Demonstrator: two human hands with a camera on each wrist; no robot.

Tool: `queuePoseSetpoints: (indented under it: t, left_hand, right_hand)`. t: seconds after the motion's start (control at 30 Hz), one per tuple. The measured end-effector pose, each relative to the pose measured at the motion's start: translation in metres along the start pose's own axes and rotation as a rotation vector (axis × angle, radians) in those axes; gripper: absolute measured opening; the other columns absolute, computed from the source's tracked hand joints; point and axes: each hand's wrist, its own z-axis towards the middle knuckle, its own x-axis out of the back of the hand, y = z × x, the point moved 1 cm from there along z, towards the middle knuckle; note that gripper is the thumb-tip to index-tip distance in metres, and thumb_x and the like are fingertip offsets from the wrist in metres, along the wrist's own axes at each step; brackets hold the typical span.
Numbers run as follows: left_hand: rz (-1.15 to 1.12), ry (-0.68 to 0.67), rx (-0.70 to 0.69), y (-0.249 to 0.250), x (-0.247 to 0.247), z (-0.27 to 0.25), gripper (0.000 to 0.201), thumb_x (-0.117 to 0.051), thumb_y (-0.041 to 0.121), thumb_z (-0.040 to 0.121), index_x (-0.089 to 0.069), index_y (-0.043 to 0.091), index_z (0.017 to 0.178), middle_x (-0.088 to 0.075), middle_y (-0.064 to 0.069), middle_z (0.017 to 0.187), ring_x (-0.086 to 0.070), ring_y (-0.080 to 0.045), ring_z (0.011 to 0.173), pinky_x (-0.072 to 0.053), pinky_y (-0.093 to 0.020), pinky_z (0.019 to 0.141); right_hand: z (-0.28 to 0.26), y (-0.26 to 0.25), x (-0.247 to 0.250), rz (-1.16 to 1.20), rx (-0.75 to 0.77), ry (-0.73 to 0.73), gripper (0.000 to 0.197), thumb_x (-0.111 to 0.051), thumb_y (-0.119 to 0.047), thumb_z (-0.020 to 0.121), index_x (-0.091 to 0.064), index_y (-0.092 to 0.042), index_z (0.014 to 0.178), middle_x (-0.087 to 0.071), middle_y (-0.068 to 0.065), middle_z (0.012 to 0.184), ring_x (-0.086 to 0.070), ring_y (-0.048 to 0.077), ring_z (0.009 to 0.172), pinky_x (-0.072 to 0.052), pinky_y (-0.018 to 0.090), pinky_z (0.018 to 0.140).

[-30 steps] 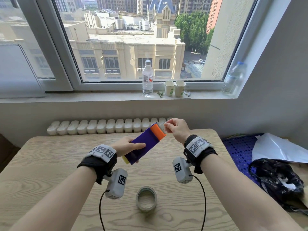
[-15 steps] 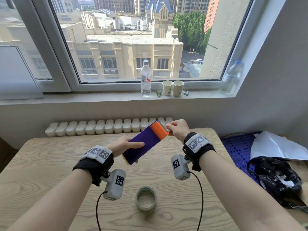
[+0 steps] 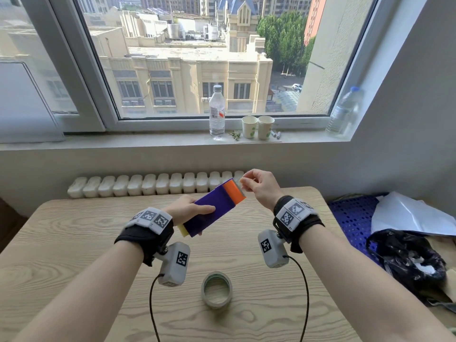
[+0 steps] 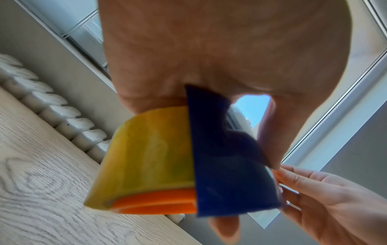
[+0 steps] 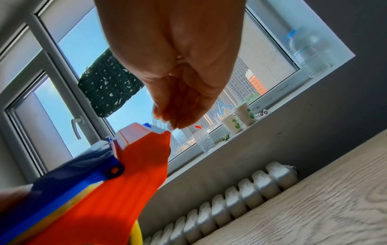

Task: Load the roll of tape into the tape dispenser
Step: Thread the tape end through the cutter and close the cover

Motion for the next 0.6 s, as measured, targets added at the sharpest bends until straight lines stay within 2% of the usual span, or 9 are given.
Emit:
queuePoseSetpoints:
  t: [0.07, 0.2, 0.33, 0.5, 0.6]
  left_hand:
    - [0.024, 0.011, 0.003, -0.001, 0.001, 0.001, 0.022, -0.059, 0.028, 0.087, -0.059, 0.009, 0.076, -0.064, -0.008, 0.058, -0.063, -0.019, 0.045, -0.049, -0.024, 0.043]
    - [0.049, 0.05, -0.029, -0.002, -0.001, 0.003, 0.026, -0.059, 0.033, 0.087, -0.059, 0.009, 0.076, -0.065, -0.009, 0.062, -0.063, -0.018, 0.047, -0.049, -0.023, 0.044]
    - [0.028, 0.09, -0.079, -0.006, -0.004, 0.006, 0.026, -0.061, 0.032, 0.086, -0.058, 0.01, 0.074, -0.065, -0.01, 0.066, -0.065, -0.02, 0.051, -0.049, -0.024, 0.044]
    - [0.038, 0.083, -0.105, -0.008, -0.001, 0.007, 0.027, -0.062, 0.036, 0.083, -0.059, 0.01, 0.075, -0.067, -0.01, 0.067, -0.066, -0.022, 0.054, -0.051, -0.027, 0.049]
    - [0.066, 0.075, -0.104, -0.008, -0.002, 0.005, 0.024, -0.06, 0.03, 0.087, -0.059, 0.009, 0.076, -0.065, -0.009, 0.064, -0.065, -0.02, 0.052, -0.05, -0.025, 0.044]
  right_hand:
    - [-0.002, 0.0, -0.001, -0.04, 0.035, -0.01, 0.01, -0.058, -0.009, 0.088, -0.062, -0.012, 0.079, -0.058, -0.002, 0.065, -0.055, 0.012, 0.063, -0.052, 0.036, 0.077]
    - [-0.004, 0.0, -0.002, -0.116, 0.101, 0.025, 0.008, -0.06, -0.01, 0.087, -0.067, -0.007, 0.085, -0.059, -0.003, 0.068, -0.053, 0.006, 0.063, -0.047, 0.022, 0.069]
    - [0.001, 0.002, -0.003, 0.048, 0.043, 0.071, 0.009, -0.06, -0.004, 0.086, -0.068, 0.0, 0.086, -0.062, 0.0, 0.068, -0.059, 0.014, 0.066, -0.053, 0.03, 0.075]
    - [0.005, 0.003, -0.001, 0.218, -0.056, 0.03, 0.014, -0.056, 0.0, 0.088, -0.062, 0.011, 0.096, -0.06, 0.005, 0.069, -0.059, 0.014, 0.064, -0.055, 0.016, 0.062]
    - [0.007, 0.004, 0.0, 0.119, -0.035, -0.014, 0.009, -0.056, 0.0, 0.088, -0.064, 0.003, 0.088, -0.061, 0.005, 0.069, -0.059, 0.018, 0.064, -0.055, 0.022, 0.066]
